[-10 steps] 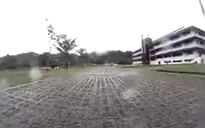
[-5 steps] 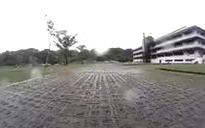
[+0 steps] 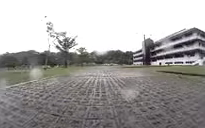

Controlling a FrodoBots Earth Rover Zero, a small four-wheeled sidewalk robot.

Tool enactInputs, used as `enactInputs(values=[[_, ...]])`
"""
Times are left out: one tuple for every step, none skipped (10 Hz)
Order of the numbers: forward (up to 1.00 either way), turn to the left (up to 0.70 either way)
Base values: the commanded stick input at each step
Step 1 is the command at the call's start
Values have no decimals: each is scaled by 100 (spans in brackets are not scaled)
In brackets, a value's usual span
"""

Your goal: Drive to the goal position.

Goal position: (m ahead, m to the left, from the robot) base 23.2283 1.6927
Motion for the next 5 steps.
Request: enactInputs(values=[[70,0],[70,0],[70,0],[70,0],[70,0]])
